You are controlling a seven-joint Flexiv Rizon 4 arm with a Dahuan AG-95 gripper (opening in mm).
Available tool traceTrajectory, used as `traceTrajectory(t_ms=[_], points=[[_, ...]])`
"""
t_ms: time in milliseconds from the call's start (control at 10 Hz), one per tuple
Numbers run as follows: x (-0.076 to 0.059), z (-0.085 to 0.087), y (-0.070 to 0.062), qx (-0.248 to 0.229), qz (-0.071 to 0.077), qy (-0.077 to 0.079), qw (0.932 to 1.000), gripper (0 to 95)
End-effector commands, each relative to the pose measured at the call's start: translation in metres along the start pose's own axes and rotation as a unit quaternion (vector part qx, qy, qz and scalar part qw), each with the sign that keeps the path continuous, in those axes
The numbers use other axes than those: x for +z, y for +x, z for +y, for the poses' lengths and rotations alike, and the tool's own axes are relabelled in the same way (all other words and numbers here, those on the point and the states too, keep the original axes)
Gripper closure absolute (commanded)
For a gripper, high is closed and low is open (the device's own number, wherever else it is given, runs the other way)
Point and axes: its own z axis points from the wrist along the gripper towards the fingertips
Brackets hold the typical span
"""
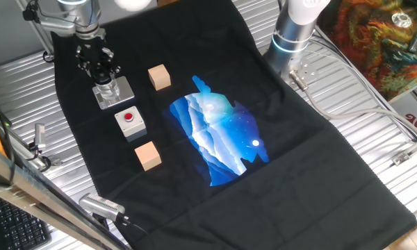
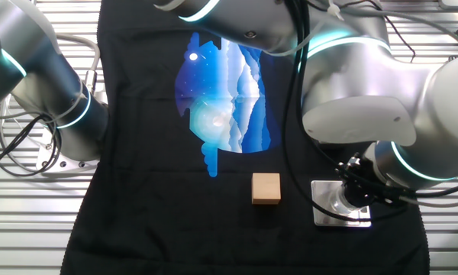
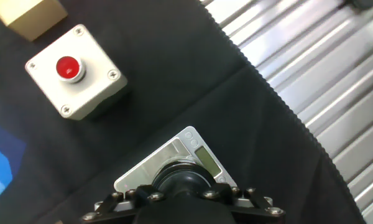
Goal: Screw the lid onto the jar
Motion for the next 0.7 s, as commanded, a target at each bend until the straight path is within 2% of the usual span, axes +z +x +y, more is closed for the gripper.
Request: traceTrajectory(t_ms=[100, 700], points=[[0.0005, 0.0002, 0.0003, 0.027, -0.001, 0.001, 0.9996, 95.0], [0.0006, 0.0002, 0.0003, 0.091, -0.004, 0.005, 0.9958, 95.0]])
